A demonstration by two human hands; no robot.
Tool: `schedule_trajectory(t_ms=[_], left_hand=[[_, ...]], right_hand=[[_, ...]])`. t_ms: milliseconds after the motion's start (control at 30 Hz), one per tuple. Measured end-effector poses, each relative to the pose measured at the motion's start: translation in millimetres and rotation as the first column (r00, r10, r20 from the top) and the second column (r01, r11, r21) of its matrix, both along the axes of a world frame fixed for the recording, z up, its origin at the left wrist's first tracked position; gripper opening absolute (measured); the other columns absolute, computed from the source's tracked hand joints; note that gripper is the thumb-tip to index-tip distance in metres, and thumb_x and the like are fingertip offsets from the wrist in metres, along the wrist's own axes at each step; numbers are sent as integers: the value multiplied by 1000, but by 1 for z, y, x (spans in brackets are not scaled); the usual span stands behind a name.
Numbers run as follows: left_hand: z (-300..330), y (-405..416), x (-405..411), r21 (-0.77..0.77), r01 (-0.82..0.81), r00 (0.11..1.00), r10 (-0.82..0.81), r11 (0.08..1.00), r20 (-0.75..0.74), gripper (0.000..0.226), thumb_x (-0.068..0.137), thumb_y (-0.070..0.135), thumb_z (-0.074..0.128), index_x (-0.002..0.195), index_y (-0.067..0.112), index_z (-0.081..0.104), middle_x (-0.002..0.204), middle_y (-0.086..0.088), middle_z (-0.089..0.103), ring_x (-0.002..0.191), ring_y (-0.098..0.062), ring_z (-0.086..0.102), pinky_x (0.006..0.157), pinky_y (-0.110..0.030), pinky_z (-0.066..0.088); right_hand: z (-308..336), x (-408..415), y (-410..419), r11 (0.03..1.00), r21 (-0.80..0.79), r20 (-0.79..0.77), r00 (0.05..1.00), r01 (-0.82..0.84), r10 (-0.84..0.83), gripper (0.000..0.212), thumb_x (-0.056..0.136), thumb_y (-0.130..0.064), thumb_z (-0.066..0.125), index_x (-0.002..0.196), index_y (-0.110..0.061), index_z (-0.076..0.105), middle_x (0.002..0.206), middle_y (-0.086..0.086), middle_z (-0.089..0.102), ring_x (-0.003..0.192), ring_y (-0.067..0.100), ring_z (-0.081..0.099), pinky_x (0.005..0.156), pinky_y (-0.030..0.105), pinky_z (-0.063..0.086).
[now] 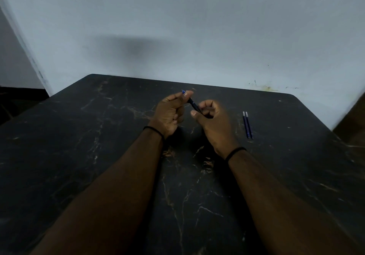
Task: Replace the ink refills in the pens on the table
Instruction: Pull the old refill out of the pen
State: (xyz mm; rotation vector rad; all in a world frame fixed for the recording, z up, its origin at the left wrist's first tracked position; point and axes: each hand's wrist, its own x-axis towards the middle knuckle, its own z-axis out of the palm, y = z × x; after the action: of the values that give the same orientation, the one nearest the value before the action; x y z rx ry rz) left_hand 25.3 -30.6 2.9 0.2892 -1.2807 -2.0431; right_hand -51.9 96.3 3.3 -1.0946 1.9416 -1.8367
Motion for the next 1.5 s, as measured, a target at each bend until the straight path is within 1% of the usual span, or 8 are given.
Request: schedule_trajectory(t_ms=[167, 367, 533, 733, 900, 1067, 1167, 1500], left_hand=[[1, 1, 2, -17, -10, 999, 11, 1000, 34, 22, 84, 22, 67, 101, 9, 70, 83, -5, 65, 37, -4, 29, 33, -19, 22], [1, 2, 1, -11, -12, 999, 13, 1000, 40, 15, 92, 17, 61, 101, 8, 69, 80, -2, 66, 36, -4, 29, 34, -19, 20], [-2, -1, 0, -16, 8, 1000, -7, 1000, 27, 13, 91, 17, 63, 98, 11, 72, 78, 0, 68, 35, -3, 30, 32, -17, 23], [-3, -3, -2, -23, 14, 1000, -14, 1000, 23, 16, 85, 21, 70, 97, 11, 74, 80, -2, 67, 35, -4, 30, 31, -17, 25], [-4, -4, -2, -15, 22, 1000, -21, 1000, 20, 12, 89, 18, 67, 96, 12, 75, 80, -1, 69, 35, -3, 30, 31, -17, 26], [-5, -4, -2, -21, 25, 999, -25, 999, 21, 12, 90, 17, 65, 96, 12, 73, 78, 1, 70, 35, -3, 30, 31, -16, 25], [-3, -3, -2, -30, 29, 999, -28, 999, 23, 14, 86, 19, 67, 97, 11, 73, 78, -1, 69, 35, -4, 29, 32, -16, 24], [-2, -2, -3, -39, 16, 999, -15, 999, 46, 11, 92, 16, 63, 96, 11, 72, 75, 0, 69, 34, -3, 28, 32, -15, 24]], right_hand=[[0, -1, 1, 993, 104, -87, 995, 51, -42, 41, 107, -33, 42, 94, -9, 72, 74, 3, 66, 55, 6, 47, 57, 27, 36], [0, -3, -1, 998, 46, -56, 998, 40, -38, 4, 94, -20, 68, 91, -18, 65, 88, 1, 68, 80, 13, 62, 73, 26, 49], [-1, 0, -1, 999, 27, -34, 999, 18, -17, 16, 89, -23, 74, 96, -22, 60, 91, -1, 69, 79, 9, 63, 71, 24, 48], [-2, -3, -2, 994, 94, -115, 993, 48, -37, 36, 106, -28, 46, 95, -5, 71, 70, -2, 61, 48, -3, 47, 47, 14, 32], [-3, -4, -2, 998, 46, -93, 995, 34, -29, 5, 94, -20, 67, 91, -17, 64, 81, -6, 62, 70, 3, 55, 64, 16, 42], [-6, -3, -4, 999, 41, -72, 997, 18, -15, 15, 91, -27, 71, 94, -29, 57, 90, -5, 65, 79, 5, 61, 69, 21, 46], [-5, -2, -3, 997, 71, -84, 996, 21, -15, 23, 101, -43, 52, 90, -29, 67, 73, -7, 69, 59, -4, 56, 58, 17, 42], [-6, -4, -2, 998, 62, -126, 992, 28, -20, 13, 89, -14, 70, 91, -13, 57, 83, -1, 61, 72, 11, 55, 65, 27, 44]])
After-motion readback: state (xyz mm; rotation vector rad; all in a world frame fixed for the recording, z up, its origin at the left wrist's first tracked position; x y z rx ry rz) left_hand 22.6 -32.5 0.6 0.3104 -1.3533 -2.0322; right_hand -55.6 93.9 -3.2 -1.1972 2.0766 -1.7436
